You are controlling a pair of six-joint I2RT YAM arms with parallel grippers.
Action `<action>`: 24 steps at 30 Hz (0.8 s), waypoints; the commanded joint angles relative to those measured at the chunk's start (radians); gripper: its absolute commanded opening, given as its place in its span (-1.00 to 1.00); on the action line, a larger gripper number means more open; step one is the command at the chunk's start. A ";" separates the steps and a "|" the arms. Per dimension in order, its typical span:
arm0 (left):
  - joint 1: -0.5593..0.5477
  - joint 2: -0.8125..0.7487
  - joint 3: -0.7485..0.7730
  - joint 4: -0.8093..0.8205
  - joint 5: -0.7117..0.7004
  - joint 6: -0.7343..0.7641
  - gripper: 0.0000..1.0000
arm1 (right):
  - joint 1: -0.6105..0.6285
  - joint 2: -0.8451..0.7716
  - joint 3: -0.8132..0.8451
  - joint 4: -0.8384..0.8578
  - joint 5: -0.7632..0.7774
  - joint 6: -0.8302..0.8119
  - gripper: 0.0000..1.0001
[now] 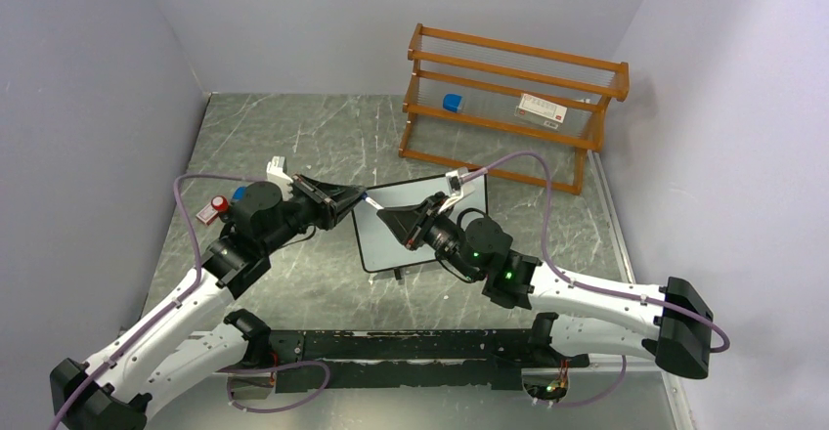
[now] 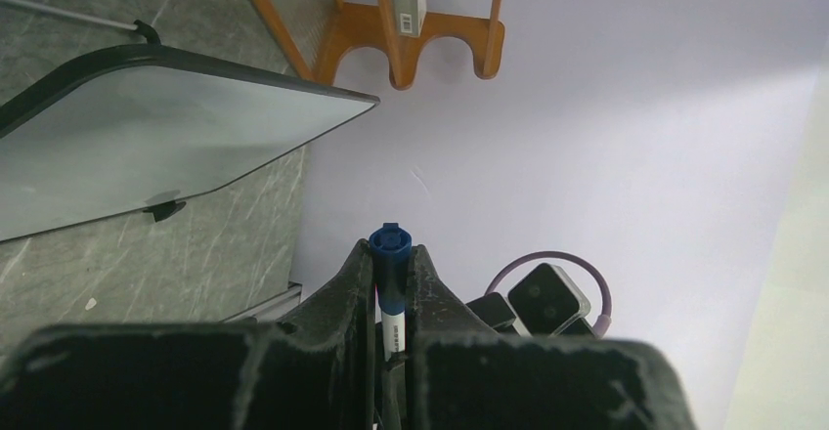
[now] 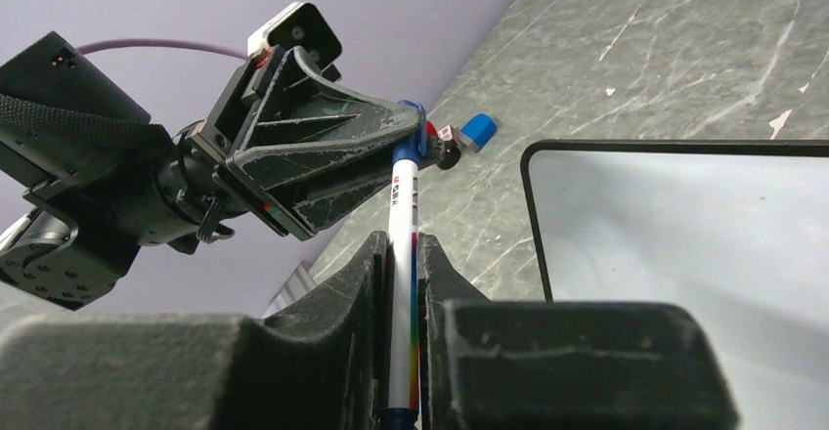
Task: Write a sentence on the whiteboard
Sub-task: Open the whiteboard marker at the center of the board.
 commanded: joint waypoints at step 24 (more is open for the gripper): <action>0.136 0.015 0.035 -0.120 -0.219 0.215 -0.90 | 0.001 -0.313 -0.033 -0.297 0.017 -0.089 -1.00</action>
